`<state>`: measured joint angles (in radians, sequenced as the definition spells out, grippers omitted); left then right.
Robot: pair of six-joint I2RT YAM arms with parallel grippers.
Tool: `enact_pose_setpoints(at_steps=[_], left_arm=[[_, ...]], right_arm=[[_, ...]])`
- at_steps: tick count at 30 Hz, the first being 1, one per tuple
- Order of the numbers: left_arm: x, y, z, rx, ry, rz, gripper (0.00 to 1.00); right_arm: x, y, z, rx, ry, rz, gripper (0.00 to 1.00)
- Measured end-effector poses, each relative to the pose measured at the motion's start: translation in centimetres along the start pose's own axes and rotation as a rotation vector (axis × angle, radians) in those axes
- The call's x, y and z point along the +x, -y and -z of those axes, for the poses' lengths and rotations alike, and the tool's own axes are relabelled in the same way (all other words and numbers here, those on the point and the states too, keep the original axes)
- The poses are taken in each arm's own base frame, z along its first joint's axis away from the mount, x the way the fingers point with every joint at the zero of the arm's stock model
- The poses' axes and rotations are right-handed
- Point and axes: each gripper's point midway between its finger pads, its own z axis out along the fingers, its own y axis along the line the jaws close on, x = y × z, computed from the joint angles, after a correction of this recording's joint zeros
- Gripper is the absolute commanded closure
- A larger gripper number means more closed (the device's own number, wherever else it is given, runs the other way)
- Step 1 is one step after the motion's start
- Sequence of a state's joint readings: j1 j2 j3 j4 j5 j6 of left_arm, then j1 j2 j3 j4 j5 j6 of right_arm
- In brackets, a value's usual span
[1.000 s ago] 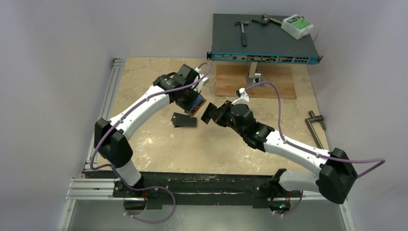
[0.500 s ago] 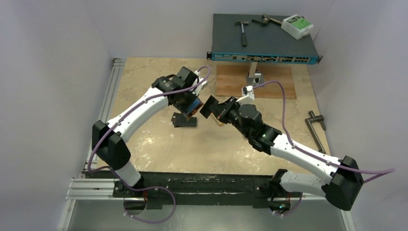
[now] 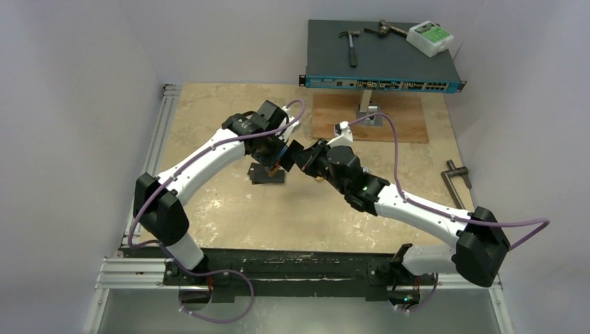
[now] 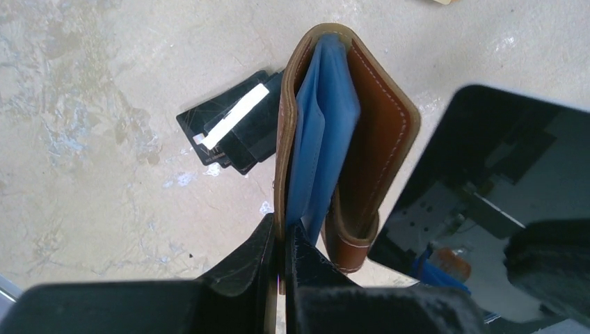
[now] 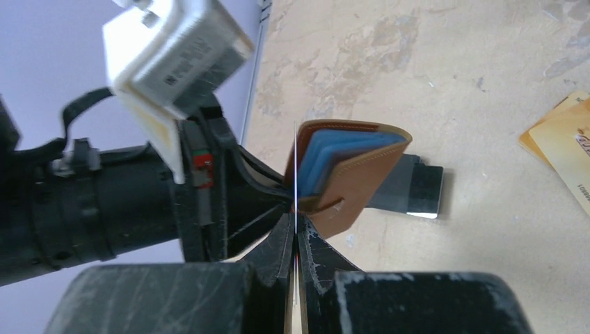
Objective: Put the credit cards into the card holder
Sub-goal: Insert the credit card into the card holder.
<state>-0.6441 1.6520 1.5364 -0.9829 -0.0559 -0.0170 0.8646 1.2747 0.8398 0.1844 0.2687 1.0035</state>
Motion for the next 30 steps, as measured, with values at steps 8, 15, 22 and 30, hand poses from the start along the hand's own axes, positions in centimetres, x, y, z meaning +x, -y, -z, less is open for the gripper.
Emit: enact_pose_setpoints(at_steps=[8,15,22,30], left_arm=[[0.6,0.2,-0.8,0.002,-0.013,0.013,1.00],[0.5,0.5,-0.8,0.019,-0.008,0.028,1.00],[0.4,0.9,-0.6,0.035,-0.002,0.047,1.00],[0.0,1.1,0.7,0.053,0.038,0.052,1.00]], right_arm=[[-1.4,-1.6,1.2,-0.027,0.055,-0.044,1.00],[-1.4,-1.1,-0.4,0.022,0.077,-0.061,1.00],[-0.5,0.1,-1.3,0.074,0.077,-0.047,1.00],[-0.4,1.1,-1.2,0.116,0.085,-0.038,1.00]])
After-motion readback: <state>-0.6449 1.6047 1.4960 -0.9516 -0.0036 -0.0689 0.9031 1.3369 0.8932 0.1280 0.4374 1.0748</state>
